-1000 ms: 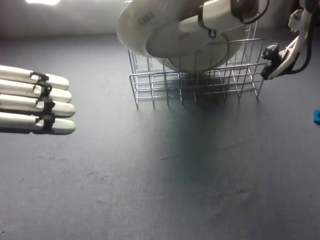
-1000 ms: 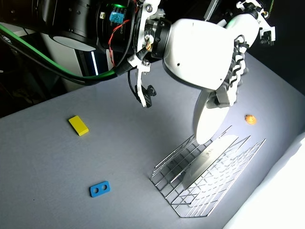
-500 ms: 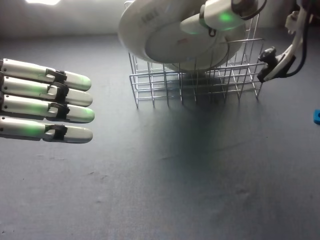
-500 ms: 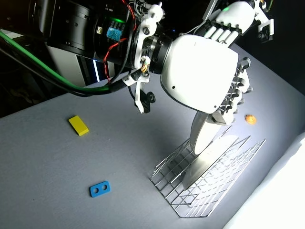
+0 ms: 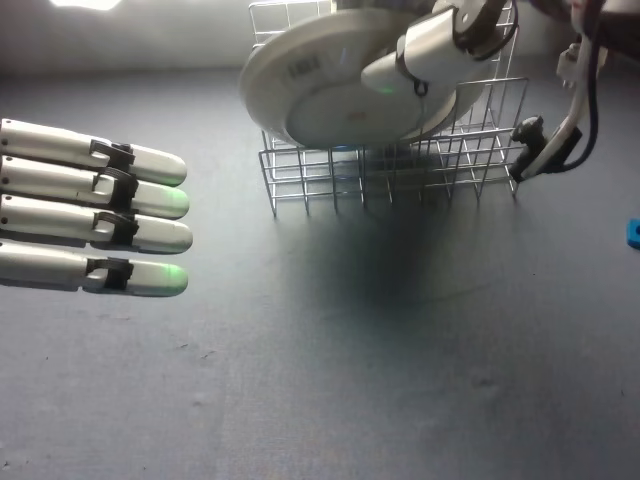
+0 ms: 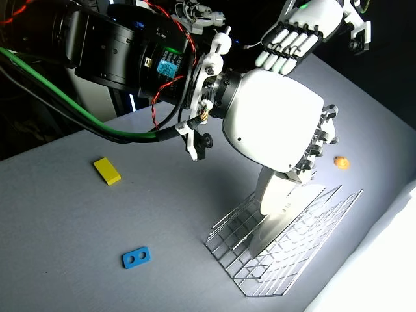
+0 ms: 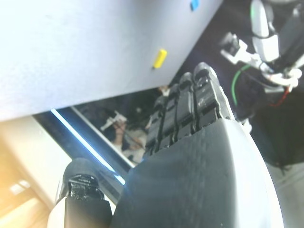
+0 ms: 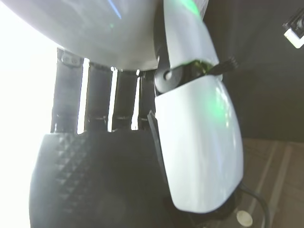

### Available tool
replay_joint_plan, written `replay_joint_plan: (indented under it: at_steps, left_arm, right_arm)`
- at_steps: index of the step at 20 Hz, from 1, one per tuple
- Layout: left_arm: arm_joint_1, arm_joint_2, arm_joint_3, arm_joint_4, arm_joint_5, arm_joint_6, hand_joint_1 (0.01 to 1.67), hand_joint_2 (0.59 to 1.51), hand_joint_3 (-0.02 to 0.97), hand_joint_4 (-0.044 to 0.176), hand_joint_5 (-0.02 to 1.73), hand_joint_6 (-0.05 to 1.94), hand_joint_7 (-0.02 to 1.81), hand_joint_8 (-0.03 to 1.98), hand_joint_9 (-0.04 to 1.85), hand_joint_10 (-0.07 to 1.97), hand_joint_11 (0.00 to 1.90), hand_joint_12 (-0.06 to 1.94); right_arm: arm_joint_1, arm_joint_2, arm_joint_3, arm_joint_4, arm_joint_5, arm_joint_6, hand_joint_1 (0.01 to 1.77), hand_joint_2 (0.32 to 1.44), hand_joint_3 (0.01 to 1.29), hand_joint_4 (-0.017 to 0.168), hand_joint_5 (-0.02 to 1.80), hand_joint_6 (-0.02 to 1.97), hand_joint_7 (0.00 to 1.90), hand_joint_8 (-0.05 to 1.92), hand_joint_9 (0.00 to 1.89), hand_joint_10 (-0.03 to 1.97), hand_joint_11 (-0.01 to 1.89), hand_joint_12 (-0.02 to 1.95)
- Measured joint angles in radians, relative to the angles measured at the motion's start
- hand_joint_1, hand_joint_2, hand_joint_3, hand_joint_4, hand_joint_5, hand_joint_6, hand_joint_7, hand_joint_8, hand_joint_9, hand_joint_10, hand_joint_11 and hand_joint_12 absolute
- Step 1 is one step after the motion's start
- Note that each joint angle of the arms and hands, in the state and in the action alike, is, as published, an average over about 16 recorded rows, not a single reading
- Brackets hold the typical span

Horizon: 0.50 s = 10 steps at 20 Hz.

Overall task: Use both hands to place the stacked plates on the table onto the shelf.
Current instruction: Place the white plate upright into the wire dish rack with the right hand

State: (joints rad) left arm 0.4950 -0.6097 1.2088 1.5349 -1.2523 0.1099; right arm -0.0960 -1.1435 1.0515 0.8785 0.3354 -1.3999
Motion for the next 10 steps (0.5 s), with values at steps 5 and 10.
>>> replay_joint_plan:
  at_steps: [5,10]
  left_arm:
    - [0.001,0.006,-0.010,-0.010,-0.020,-0.018,0.01,1.097,0.014,0.002,0.02,0.01,0.01,0.00,0.02,0.01,0.02,0.01]
    - [0.006,0.008,-0.011,-0.024,-0.040,-0.037,0.01,1.098,0.013,0.002,0.02,0.01,0.01,0.00,0.02,0.01,0.02,0.01]
  right_arm:
    - [-0.017,-0.027,0.036,0.005,-0.010,0.004,1.35,1.00,0.01,-0.009,0.78,1.12,1.01,0.99,1.05,0.94,0.91,1.07]
    - [-0.037,-0.055,0.071,0.006,-0.012,0.008,1.35,1.00,0.01,-0.010,0.77,1.12,1.00,1.00,1.04,0.97,0.91,1.07]
